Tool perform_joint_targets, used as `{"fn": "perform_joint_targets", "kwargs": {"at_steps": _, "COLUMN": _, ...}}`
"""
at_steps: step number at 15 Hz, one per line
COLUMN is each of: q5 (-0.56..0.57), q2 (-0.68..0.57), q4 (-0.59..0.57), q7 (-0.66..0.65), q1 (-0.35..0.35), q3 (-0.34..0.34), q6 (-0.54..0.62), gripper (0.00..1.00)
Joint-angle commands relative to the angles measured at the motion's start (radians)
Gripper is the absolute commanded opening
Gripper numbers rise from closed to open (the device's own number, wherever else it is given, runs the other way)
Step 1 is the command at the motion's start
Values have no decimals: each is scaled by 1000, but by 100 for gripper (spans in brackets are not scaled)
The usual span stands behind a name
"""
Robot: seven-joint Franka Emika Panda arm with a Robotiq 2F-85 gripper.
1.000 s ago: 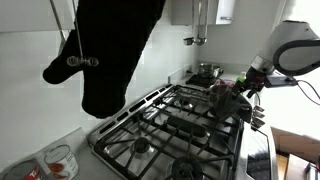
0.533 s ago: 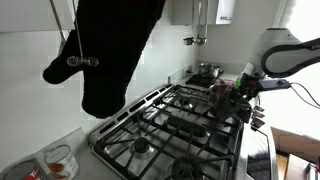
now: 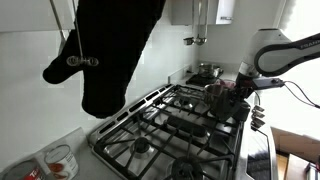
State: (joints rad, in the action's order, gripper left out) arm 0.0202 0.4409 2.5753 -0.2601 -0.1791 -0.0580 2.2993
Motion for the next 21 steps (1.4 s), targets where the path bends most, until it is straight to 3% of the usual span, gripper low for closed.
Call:
{"fn": "perform_joint_targets", "kwargs": {"at_steps": 1, "q5": -12, "q2": -28, "q4": -36, "q7": 17, "q1": 16, "q3": 3, "q6": -38, "gripper": 11}}
{"fn": "perform_joint_targets", "kwargs": {"at_steps": 11, "q5": -9, "q2": -61, "q4": -92, "q7": 112, "q1": 53, "q3": -1, "q6": -12, "gripper": 11}}
{"fn": "perform_joint_targets", "kwargs": {"at_steps": 18, "q5": -57, "q2": -58, "q4": -110, "q7": 226, "q1": 125, "q3": 1, "q6": -9, "gripper": 11}}
{"fn": "perform_joint_targets", "kwargs": {"at_steps": 21, "q5": -62, "q2": -60, "q4": -89, "q7": 173, "q1": 129, "q3": 18, "q6": -40, "gripper": 11}}
